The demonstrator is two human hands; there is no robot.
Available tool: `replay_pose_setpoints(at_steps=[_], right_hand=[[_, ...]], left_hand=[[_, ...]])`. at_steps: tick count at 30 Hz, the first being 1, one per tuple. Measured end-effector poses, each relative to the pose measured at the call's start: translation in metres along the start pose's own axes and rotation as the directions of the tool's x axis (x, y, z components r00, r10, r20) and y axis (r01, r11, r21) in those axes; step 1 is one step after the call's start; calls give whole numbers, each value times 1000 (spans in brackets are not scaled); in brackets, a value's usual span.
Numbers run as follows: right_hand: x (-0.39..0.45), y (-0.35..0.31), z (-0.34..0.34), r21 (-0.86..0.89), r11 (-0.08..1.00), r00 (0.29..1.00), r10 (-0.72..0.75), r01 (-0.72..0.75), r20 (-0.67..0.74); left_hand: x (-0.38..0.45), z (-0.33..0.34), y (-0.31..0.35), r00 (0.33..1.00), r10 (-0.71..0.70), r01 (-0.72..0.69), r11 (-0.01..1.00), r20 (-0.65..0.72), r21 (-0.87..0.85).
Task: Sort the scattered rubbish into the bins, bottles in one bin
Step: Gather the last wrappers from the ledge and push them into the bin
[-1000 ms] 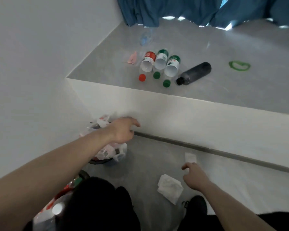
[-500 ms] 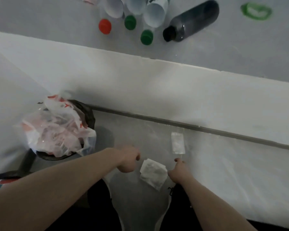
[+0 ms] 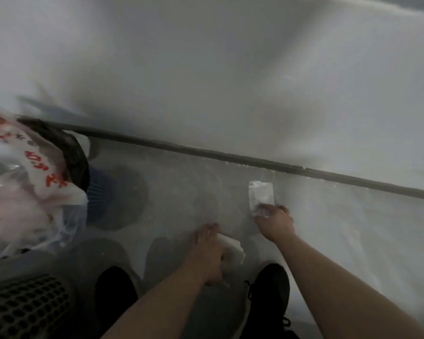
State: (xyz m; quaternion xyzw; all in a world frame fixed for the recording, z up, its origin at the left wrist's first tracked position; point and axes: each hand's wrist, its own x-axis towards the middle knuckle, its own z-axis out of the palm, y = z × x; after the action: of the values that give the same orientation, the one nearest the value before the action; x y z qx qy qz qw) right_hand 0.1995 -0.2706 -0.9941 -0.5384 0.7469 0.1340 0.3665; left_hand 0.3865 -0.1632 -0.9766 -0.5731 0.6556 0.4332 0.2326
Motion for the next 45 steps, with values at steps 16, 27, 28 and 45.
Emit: replay_pose_setpoints(at_steps=[16,27,28,45], right_hand=[[-52,-32,14,211,970,993,118,-120,23],[-205,-98,-178,130,958,957,-233,256,-173],[-223,-98,-192,99,954,947,-264,284,-182],[-377,-66,-231,566,681,885,-355,465,-300]], left_hand=[[-73,-69,-28,959,-229,212,971,-169,-110],[-262,-189,-11,850,-228,156,970,-475,-186],[-280,-190,-7,832,-221,133,970,-509,-204],[-424,-150,22,438,-409,-300,772,-800,-560]])
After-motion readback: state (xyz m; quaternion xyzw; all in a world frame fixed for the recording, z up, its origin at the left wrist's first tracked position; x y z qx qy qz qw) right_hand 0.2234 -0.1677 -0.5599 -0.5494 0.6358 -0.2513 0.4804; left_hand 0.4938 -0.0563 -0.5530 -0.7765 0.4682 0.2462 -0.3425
